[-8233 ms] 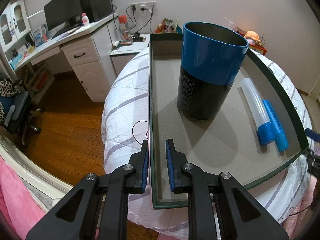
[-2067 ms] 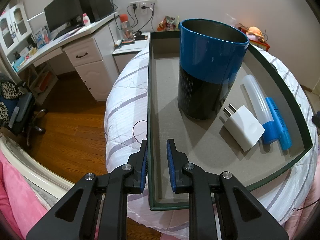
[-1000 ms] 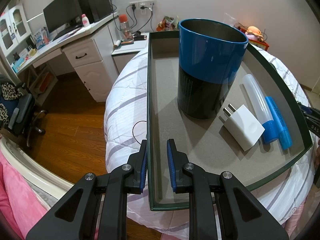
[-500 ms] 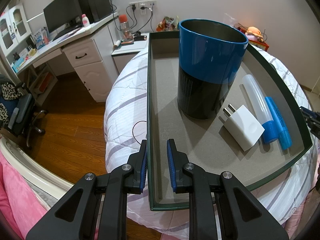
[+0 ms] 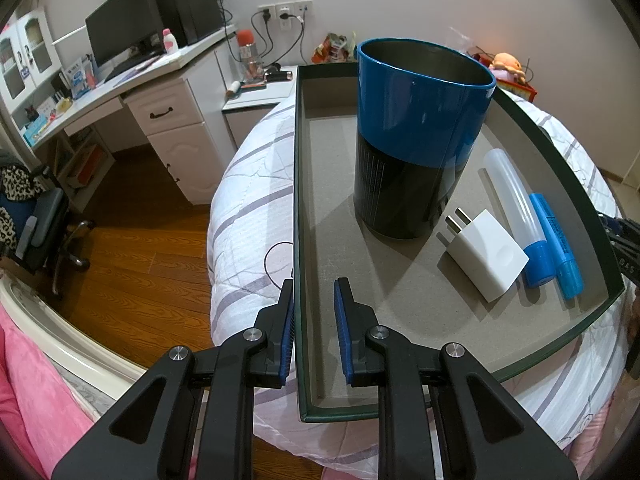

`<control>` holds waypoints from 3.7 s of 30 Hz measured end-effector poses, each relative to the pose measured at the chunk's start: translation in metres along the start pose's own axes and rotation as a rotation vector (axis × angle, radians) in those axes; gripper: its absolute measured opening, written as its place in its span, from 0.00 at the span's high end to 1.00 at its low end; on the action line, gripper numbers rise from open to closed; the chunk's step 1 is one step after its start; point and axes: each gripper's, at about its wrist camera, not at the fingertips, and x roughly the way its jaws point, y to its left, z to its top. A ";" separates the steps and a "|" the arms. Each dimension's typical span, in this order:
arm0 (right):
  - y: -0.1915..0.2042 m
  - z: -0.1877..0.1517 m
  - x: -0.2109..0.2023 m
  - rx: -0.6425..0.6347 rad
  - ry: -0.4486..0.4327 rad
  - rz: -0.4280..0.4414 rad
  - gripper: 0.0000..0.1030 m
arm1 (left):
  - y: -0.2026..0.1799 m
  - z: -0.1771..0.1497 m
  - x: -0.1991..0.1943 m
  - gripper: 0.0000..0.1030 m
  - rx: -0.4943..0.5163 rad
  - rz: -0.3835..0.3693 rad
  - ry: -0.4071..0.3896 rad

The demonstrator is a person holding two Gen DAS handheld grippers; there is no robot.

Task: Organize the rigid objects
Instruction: 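Reach the right tool to the key bunch and grasp its key ring, then lift the key bunch with the right tool and carry it over the tray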

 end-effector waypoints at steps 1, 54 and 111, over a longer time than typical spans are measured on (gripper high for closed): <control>-0.001 -0.001 -0.002 0.003 -0.003 0.003 0.69 | 0.000 0.000 0.000 0.83 0.000 0.000 0.000; 0.013 0.005 -0.053 0.011 -0.102 -0.011 0.77 | -0.001 0.001 0.001 0.83 0.003 -0.004 -0.002; 0.157 0.145 -0.003 -0.326 -0.081 0.150 0.76 | 0.004 0.003 0.006 0.79 0.020 -0.046 -0.008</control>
